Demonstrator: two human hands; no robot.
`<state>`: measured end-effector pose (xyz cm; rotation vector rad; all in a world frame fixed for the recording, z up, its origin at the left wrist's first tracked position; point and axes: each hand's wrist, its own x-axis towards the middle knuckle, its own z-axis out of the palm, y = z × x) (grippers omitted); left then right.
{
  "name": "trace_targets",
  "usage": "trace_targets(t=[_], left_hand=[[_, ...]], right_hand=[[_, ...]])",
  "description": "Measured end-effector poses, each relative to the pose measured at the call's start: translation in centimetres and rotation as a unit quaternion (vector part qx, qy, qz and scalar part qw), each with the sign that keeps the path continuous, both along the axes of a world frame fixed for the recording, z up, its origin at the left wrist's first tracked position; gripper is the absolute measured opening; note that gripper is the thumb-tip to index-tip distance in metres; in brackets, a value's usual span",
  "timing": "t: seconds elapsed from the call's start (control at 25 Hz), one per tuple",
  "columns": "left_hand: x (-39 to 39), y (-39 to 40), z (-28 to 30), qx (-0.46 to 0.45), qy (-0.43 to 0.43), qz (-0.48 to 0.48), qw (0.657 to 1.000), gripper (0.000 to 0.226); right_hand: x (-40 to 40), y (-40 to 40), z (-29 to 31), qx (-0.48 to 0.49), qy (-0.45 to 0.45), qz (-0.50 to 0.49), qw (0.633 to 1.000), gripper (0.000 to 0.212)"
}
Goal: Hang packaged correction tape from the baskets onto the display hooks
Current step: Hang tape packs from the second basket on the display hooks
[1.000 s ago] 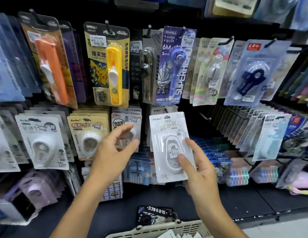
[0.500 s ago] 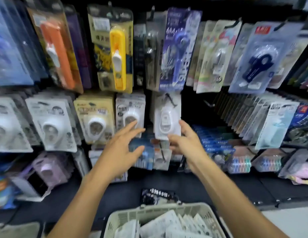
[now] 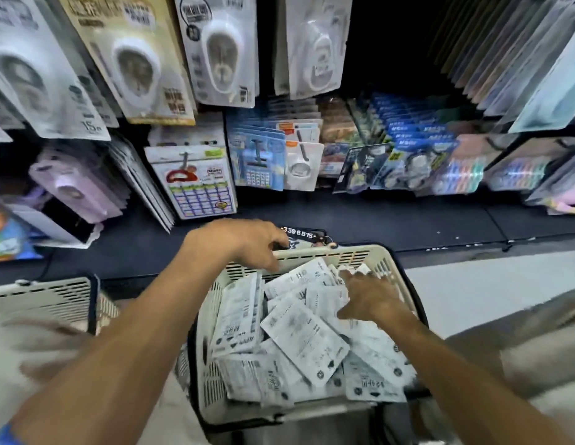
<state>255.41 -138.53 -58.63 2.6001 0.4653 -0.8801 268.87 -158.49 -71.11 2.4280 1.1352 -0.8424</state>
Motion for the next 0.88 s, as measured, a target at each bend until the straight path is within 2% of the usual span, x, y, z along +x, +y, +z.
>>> trace_targets(t=[0.08, 0.2, 0.28, 0.36, 0.48, 0.6, 0.68, 0.76, 0.8, 0.88], left_hand=[[0.4, -0.4, -0.6, 0.007, -0.020, -0.004, 1.000, 0.056], [0.9, -0.5, -1.2, 0.002, -0.011, -0.001, 1.000, 0.059], [1.0, -0.5, -1.4, 0.004, -0.003, 0.008, 1.000, 0.062], [1.1, -0.6, -1.7, 0.004, -0.001, 0.010, 1.000, 0.062], [1.2, -0.9, -1.9, 0.000, 0.005, 0.005, 1.000, 0.061], [1.1, -1.1, -2.2, -0.003, 0.012, 0.011, 1.000, 0.061], [0.8, -1.1, -2.5, -0.005, 0.005, 0.015, 1.000, 0.067], [0.1, -1.1, -3.2, -0.007, 0.024, -0.019, 0.999, 0.081], [-0.5, -1.4, -3.8, -0.010, 0.042, -0.045, 0.998, 0.094], [-1.7, -2.1, -5.1, 0.002, 0.020, -0.090, 0.996, 0.122]], right_hand=[[0.4, -0.2, -0.6, 0.010, 0.042, 0.008, 0.999, 0.066], [-2.1, -0.1, -2.7, 0.049, 0.204, -0.045, 0.977, 0.048], [-4.0, 0.1, -3.6, 0.111, 0.308, -0.162, 0.931, 0.060], [-5.3, 0.0, -4.2, 0.161, 0.347, -0.252, 0.889, 0.071], [-7.8, -0.1, -5.1, 0.176, 0.387, -0.289, 0.857, 0.086], [-9.3, 0.4, -5.3, 0.208, 0.409, -0.298, 0.837, 0.081], [-6.6, 0.8, -4.2, 0.204, 0.426, -0.327, 0.819, 0.094], [-2.6, 0.6, -1.8, 0.188, 0.444, -0.342, 0.807, 0.096], [-0.9, 0.3, -0.6, 0.196, 0.472, -0.361, 0.780, 0.093], [1.1, -0.1, 0.8, 0.231, 0.553, -0.404, 0.692, 0.079]])
